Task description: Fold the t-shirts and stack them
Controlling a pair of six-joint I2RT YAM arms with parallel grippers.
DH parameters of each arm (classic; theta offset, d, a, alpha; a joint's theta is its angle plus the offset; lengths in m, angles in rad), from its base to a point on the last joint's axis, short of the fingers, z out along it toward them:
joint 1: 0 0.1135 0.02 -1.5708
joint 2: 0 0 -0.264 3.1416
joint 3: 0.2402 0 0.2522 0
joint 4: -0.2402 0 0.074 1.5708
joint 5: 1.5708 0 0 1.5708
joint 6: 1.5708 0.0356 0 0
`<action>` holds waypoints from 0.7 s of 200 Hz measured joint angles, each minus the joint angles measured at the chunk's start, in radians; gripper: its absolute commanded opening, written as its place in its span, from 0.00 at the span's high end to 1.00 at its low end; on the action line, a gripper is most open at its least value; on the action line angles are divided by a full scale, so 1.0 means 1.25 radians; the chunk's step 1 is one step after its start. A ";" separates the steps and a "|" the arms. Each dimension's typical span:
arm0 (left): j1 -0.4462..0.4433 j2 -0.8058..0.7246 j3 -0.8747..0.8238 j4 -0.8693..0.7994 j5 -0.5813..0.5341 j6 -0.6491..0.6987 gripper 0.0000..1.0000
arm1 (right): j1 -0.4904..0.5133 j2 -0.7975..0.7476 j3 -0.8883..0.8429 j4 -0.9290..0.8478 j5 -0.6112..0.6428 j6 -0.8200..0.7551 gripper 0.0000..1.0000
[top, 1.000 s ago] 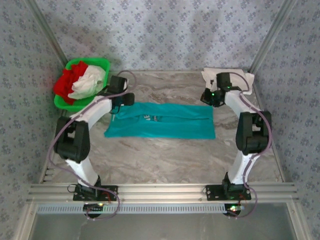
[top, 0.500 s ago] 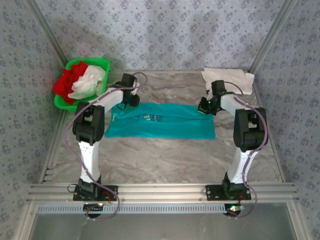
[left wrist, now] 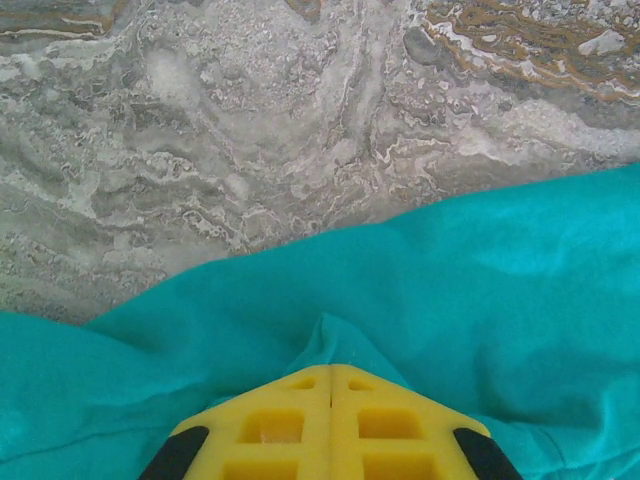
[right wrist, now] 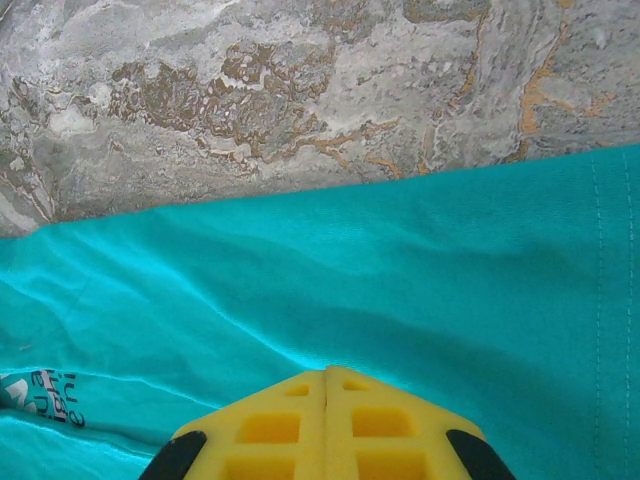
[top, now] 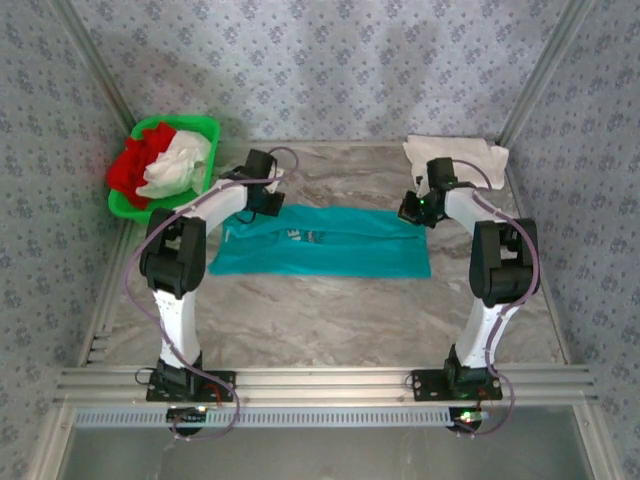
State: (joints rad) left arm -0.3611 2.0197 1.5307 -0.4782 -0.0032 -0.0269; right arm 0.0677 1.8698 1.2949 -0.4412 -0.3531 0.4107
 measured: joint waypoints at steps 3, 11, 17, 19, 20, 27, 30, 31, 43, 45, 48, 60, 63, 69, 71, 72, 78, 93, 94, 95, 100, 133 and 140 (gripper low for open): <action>0.000 -0.002 -0.002 0.000 0.000 0.000 0.86 | 0.000 0.000 0.000 0.000 0.000 0.000 0.97; 0.000 -0.007 -0.004 -0.001 -0.001 -0.002 0.72 | 0.000 0.000 0.000 0.000 0.000 0.000 0.97; 0.001 -0.010 -0.005 0.000 -0.002 -0.002 0.72 | 0.000 0.000 0.000 0.000 0.000 0.000 0.97; 0.001 -0.010 -0.005 0.000 -0.002 -0.003 0.71 | 0.000 0.000 0.000 0.000 0.000 0.000 0.97; 0.001 -0.011 -0.005 0.000 -0.003 -0.002 0.71 | 0.000 0.000 0.000 0.000 0.000 0.000 0.97; 0.001 -0.012 -0.005 0.001 -0.004 -0.002 0.66 | 0.000 0.000 0.000 0.000 0.000 0.000 0.97; 0.003 -0.012 -0.004 0.001 -0.004 -0.002 0.63 | 0.000 0.000 0.000 0.000 0.000 0.000 0.97; 0.003 -0.012 -0.004 0.001 -0.004 -0.002 0.62 | 0.000 0.000 0.000 0.000 0.000 0.000 0.97; 0.008 -0.008 0.007 -0.009 -0.002 -0.001 0.56 | 0.000 0.000 0.000 0.000 0.000 0.000 0.97; 0.009 -0.006 0.012 -0.014 -0.002 -0.002 0.54 | 0.000 0.000 0.000 0.000 -0.001 0.000 0.97; 0.011 -0.002 0.020 -0.020 0.000 0.005 0.50 | 0.000 0.000 0.000 0.000 -0.001 0.000 0.97; 0.017 0.019 0.058 -0.039 0.000 0.009 0.39 | 0.000 0.000 0.000 0.000 -0.001 0.000 0.97; 0.018 0.026 0.069 -0.043 0.000 0.010 0.38 | 0.000 0.000 0.000 0.000 -0.001 0.000 0.96; 0.021 0.040 0.092 -0.050 0.000 0.014 0.39 | 0.000 0.000 0.000 0.000 -0.001 0.000 0.97; 0.022 0.044 0.099 -0.052 -0.001 0.012 0.41 | 0.000 0.000 0.000 0.000 -0.001 0.000 0.97; 0.022 0.045 0.101 -0.052 -0.001 0.013 0.41 | 0.000 0.000 0.000 0.000 -0.001 0.000 0.97; 0.024 0.057 0.114 -0.054 -0.001 0.016 0.43 | 0.000 0.000 0.000 0.000 -0.001 0.000 0.97; 0.026 0.075 0.128 -0.060 0.002 0.022 0.43 | 0.000 0.000 0.000 -0.001 -0.001 0.000 0.96; 0.026 0.076 0.128 -0.060 0.003 0.022 0.43 | 0.000 0.000 0.000 -0.001 -0.001 0.000 0.97; 0.026 0.077 0.128 -0.060 0.003 0.022 0.43 | 0.000 0.000 0.000 0.000 -0.001 0.000 0.96; 0.025 0.079 0.127 -0.064 0.005 0.022 0.43 | -0.001 0.000 0.000 -0.001 -0.001 0.000 0.96; 0.022 0.089 0.118 -0.069 0.014 0.022 0.51 | -0.004 0.000 0.000 -0.001 -0.001 -0.001 0.97; 0.021 0.089 0.116 -0.070 0.015 0.021 0.54 | -0.004 0.000 0.000 -0.001 -0.001 -0.001 0.97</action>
State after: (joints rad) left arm -0.3351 2.1311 1.6760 -0.5652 0.0154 -0.0010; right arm 0.0631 1.8698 1.2949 -0.4419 -0.3542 0.4099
